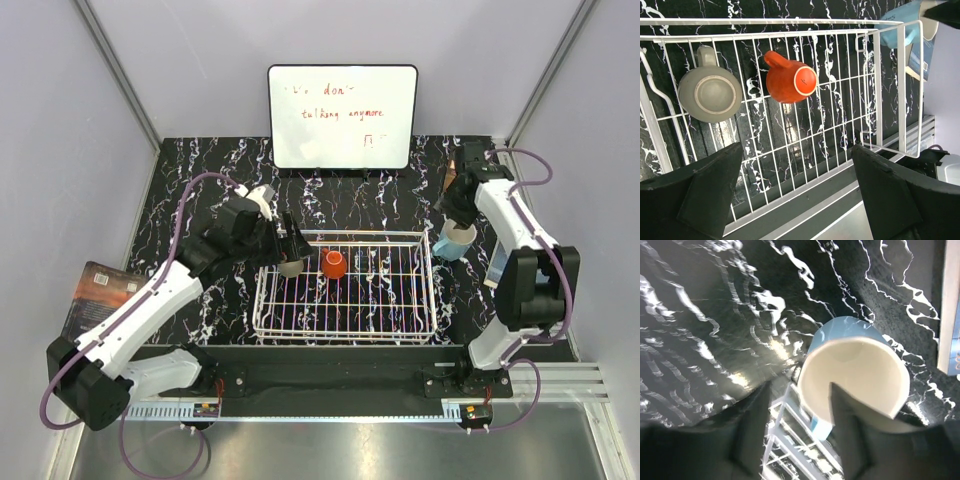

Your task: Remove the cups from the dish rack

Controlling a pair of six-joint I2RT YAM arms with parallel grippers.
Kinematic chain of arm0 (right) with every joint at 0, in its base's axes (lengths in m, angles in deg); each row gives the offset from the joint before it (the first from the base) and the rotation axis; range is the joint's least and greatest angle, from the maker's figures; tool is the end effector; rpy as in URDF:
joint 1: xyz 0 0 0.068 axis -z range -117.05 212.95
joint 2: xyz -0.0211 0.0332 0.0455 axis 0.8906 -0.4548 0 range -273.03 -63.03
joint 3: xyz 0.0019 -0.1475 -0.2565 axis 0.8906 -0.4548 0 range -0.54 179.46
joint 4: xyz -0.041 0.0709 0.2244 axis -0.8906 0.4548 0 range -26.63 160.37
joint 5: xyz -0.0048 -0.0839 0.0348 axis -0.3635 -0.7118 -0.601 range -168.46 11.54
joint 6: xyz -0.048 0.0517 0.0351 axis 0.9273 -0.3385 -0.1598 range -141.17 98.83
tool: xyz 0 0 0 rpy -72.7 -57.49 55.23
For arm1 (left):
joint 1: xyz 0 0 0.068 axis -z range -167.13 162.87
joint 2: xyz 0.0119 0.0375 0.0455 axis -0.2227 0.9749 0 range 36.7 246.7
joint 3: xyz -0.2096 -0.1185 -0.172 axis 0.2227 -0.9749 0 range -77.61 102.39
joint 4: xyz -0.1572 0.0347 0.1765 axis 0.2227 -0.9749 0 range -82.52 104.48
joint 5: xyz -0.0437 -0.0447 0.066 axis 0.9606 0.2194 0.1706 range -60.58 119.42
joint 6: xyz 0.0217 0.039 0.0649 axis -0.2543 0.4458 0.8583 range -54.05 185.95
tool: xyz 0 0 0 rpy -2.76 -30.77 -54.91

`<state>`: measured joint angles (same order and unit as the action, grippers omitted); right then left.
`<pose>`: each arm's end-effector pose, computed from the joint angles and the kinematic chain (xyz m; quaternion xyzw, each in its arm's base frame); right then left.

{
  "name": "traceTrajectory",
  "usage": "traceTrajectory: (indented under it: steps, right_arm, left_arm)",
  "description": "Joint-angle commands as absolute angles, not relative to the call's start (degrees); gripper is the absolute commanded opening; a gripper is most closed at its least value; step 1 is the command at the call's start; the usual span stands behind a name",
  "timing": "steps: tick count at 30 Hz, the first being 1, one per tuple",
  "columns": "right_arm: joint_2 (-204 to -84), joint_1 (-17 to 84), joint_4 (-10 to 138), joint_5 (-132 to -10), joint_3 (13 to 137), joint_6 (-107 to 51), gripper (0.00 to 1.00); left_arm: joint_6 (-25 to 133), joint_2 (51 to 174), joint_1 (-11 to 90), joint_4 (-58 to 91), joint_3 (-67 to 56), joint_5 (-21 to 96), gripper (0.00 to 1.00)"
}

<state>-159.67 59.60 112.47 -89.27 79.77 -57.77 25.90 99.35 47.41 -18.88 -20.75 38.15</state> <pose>0.3406 0.0072 0.2672 0.2975 0.9264 -0.0141 0.2306 0.1776 -0.1346 0.3176 -0.0107 0.9011 -0.3141 0.2989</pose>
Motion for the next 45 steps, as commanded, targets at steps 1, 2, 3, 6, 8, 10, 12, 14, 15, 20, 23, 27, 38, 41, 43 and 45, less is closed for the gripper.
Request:
traceTrajectory:
  steps: [1, 2, 3, 6, 8, 10, 12, 14, 15, 20, 23, 27, 38, 41, 43, 45]
  right_arm:
    - [-153.04, 59.79, 111.45, -88.75, 82.34, -56.95, 0.66]
    - [-151.64, 59.7, 111.54, -88.23, 82.69, -56.6, 0.71]
    - [-150.67, 59.7, 111.54, -87.7, 83.56, -56.33, 0.9]
    - [-147.59, 58.21, 111.36, -85.24, 85.06, -54.58, 0.99]
    - [-145.57, 56.63, 111.54, -84.62, 85.42, -53.78, 1.0]
    - [-144.34, 55.84, 111.45, -82.96, 85.33, -53.25, 1.0]
    - [-142.31, 54.6, 111.01, -81.81, 84.28, -53.08, 1.0]
    - [-139.78, 53.46, 110.05, -80.06, 82.62, -52.29, 1.0]
    - [-138.72, 50.85, 107.78, -79.18, 81.65, -49.85, 1.0]
    - [-133.52, 38.88, 104.33, -88.64, 77.07, -46.13, 1.0]
    - [-132.73, 35.71, 104.33, -91.99, 74.27, -47.36, 1.0]
    - [-129.04, 35.09, 100.12, -89.21, 69.78, -50.09, 1.0]
    - [-129.48, 35.09, 99.93, -76.45, 71.01, -47.8, 1.0]
    - [-129.21, 35.09, 99.93, -75.22, 70.3, -47.89, 1.0]
    - [-128.95, 35.0, 99.94, -75.04, 69.78, -47.98, 1.0]
    - [-128.6, 35.09, 100.11, -74.86, 69.34, -47.54, 1.0]
  left_arm:
    - [26.84, 99.72, 47.32, -17.33, -18.9, 36.89, 0.95]
    - [27.02, 99.72, 47.23, -17.42, -18.81, 36.2, 0.96]
    - [27.37, 99.72, 47.32, -17.6, -18.46, 35.75, 0.96]
    - [28.86, 100.41, 47.32, -19.96, -16.44, 33.03, 0.98]
    - [30.17, 101.12, 47.32, -22.41, -14.25, 30.06, 0.99]
    - [31.14, 102.96, 47.32, -24.09, -12.58, 29.42, 0.99]
    - [32.2, 104.02, 47.32, -25.68, -10.9, 26.0, 0.99]
    - [33.51, 105.34, 47.32, -25.95, -10.37, 25.03, 0.99]
    - [34.04, 105.86, 47.32, -25.95, -10.28, 25.11, 0.99]
    - [35.54, 109.64, 47.32, -26.39, -10.9, 24.41, 0.99]
    - [35.02, 111.84, 47.41, -26.56, -11.6, 25.02, 0.99]
    - [34.4, 113.77, 48.72, -26.47, -12.13, 23.45, 0.99]
    - [34.05, 121.51, 48.99, -25.51, -12.92, 19.49, 0.99]
    - [34.05, 123.53, 48.99, -24.72, -12.74, 18.44, 0.99]
    - [33.87, 124.67, 48.99, -24.8, -12.31, 17.91, 0.99]
    - [33.52, 124.77, 49.08, -24.89, -12.39, 16.95, 0.99]
